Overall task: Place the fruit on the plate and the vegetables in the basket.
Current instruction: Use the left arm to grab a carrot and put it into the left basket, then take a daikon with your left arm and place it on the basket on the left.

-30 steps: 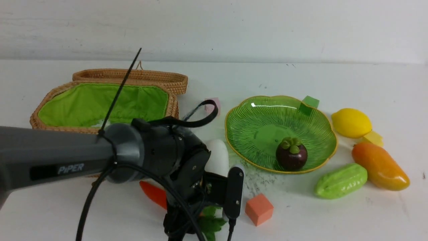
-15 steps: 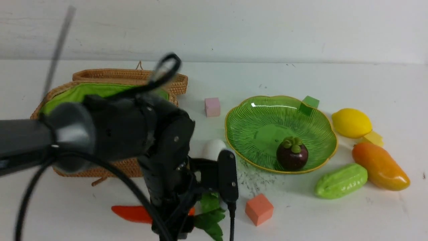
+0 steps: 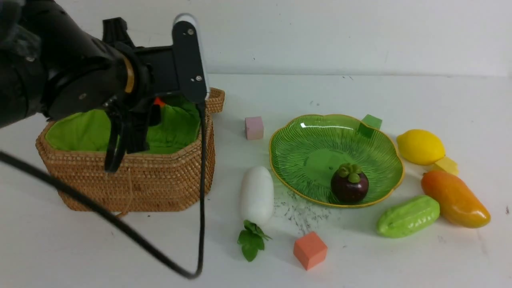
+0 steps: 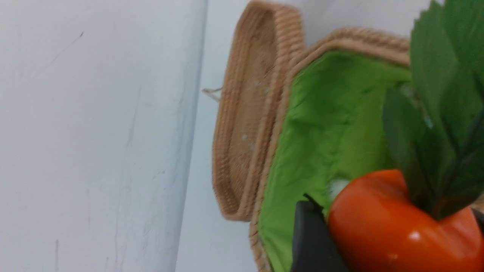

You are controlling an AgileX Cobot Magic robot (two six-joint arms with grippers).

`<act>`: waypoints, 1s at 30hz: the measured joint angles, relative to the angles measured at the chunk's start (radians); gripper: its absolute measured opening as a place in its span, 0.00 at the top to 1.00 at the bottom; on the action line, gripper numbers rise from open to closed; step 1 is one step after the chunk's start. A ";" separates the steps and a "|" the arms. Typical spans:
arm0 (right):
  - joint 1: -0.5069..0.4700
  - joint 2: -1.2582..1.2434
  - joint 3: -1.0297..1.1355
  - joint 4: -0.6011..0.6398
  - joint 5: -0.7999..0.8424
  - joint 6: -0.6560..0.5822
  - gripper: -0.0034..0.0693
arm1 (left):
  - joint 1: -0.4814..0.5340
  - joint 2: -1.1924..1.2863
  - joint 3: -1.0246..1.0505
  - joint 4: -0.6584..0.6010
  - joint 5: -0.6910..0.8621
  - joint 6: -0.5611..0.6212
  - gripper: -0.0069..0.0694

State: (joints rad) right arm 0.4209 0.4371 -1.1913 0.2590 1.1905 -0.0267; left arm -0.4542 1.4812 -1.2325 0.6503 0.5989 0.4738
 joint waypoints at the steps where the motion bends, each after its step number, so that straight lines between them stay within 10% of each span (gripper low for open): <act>1: 0.000 0.000 0.000 0.006 0.000 0.000 0.72 | 0.034 0.030 -0.010 0.014 -0.016 -0.008 0.40; 12: 0.000 0.000 0.000 0.012 -0.071 -0.026 0.72 | 0.129 0.151 -0.036 0.032 -0.081 -0.074 0.40; 23: 0.000 0.000 0.000 0.012 -0.071 -0.026 0.71 | 0.129 0.148 -0.037 0.026 -0.095 -0.156 0.08; 30: 0.000 0.000 0.000 0.012 -0.066 -0.027 0.71 | 0.075 0.063 -0.037 -0.207 -0.048 -0.442 0.32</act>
State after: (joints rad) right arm 0.4209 0.4371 -1.1913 0.2714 1.1245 -0.0539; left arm -0.3787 1.5441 -1.2695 0.4438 0.5512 0.0320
